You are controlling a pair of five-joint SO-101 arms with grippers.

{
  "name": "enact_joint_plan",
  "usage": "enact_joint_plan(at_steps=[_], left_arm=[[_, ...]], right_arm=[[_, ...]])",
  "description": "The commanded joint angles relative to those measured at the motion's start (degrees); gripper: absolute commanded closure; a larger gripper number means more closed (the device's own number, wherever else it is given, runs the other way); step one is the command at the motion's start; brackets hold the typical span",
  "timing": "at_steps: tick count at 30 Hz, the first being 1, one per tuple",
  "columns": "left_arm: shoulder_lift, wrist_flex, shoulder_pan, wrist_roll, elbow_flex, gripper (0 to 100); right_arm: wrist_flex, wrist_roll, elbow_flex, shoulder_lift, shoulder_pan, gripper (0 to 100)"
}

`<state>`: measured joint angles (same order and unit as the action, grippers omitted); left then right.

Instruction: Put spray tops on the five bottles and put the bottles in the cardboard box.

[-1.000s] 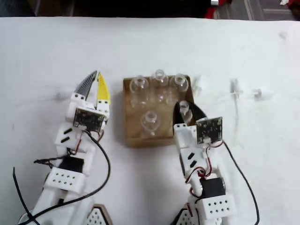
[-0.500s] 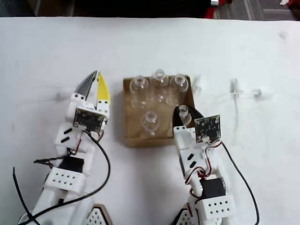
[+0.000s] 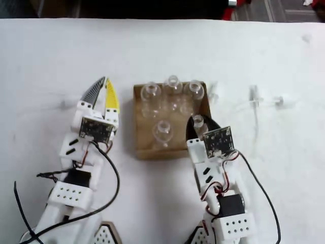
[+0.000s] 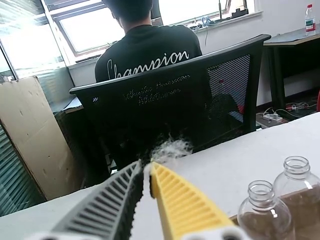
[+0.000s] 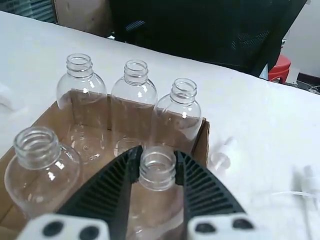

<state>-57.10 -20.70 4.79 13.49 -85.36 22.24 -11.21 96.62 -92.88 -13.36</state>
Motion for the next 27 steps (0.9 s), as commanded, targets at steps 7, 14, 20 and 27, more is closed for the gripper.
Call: enact_joint_plan(at_steps=[7, 14, 20, 27], left_arm=[[-0.9, -1.1, 0.7, 0.5, 0.6, 97], [-0.9, -1.1, 0.7, 0.5, 0.6, 97], [-0.9, -1.1, 0.8, 0.5, 0.6, 97], [-0.9, -1.1, 0.9, 0.5, 0.6, 97]], right_arm=[[1.1, -0.4, 0.5, 0.7, -0.1, 86.6], [2.2, -0.4, 0.5, 0.6, -0.1, 81.7], [2.5, 0.0, -1.1, -0.9, -0.2, 81.5], [5.1, 8.0, -2.3, -10.7, 0.4, 76.7]])
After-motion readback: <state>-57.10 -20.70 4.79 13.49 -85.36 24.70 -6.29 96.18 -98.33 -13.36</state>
